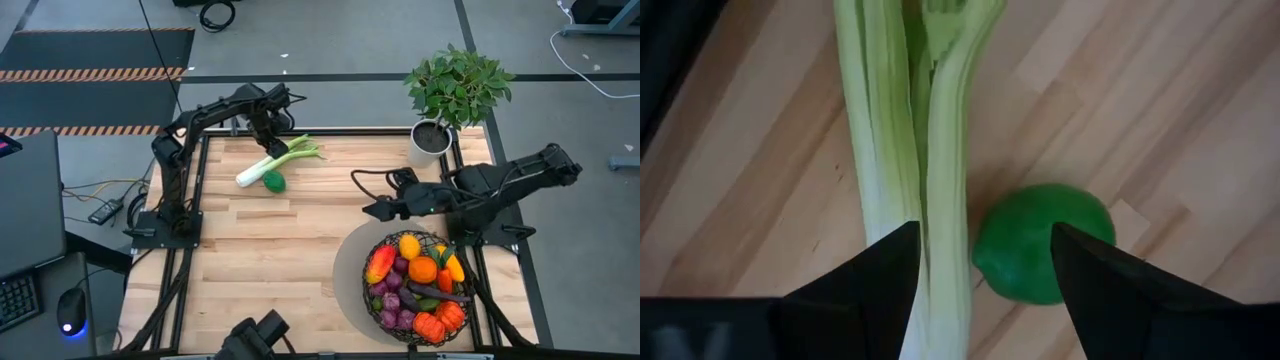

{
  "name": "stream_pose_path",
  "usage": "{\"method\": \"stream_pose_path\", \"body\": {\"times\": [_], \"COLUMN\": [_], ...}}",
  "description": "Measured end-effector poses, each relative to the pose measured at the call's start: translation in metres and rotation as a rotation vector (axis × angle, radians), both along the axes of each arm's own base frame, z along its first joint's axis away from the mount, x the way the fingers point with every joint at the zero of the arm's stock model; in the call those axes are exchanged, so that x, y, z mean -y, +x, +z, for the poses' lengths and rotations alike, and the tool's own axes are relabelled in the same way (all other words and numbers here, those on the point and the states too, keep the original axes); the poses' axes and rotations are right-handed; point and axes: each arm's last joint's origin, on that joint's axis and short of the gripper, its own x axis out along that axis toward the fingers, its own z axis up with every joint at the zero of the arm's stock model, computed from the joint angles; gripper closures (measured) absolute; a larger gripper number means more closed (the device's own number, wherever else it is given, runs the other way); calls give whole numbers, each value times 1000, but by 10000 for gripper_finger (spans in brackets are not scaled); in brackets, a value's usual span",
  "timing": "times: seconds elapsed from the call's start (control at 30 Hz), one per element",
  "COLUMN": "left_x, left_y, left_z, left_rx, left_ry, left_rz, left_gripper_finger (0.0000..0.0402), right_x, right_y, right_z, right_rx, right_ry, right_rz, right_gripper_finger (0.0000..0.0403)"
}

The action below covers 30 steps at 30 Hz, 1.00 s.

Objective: Build produce basket
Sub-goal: Put the green lime into the black basket

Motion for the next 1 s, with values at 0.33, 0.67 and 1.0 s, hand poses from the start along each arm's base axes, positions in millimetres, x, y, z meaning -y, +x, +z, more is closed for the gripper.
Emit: {"method": "stream_pose_path", "body": {"times": [0.33, 0.67, 1.0], "left_x": [25, 74, 96], "left_y": [6, 33, 53], "left_z": [0, 5, 4], "left_rx": [-36, -142, -179], "left_ry": [-140, 4, 161], "left_rz": [-89, -579, -862], "left_gripper_finger": [152, 149, 150], "right_x": [8, 8, 5], "right_y": [3, 1, -2], "right_z": [-1, -3, -5], "right_rx": [-47, -78, -121], "right_ry": [-8, -86, -82], "right_rz": [174, 256, 313], "right_gripper_finger": [40, 40, 40]}}
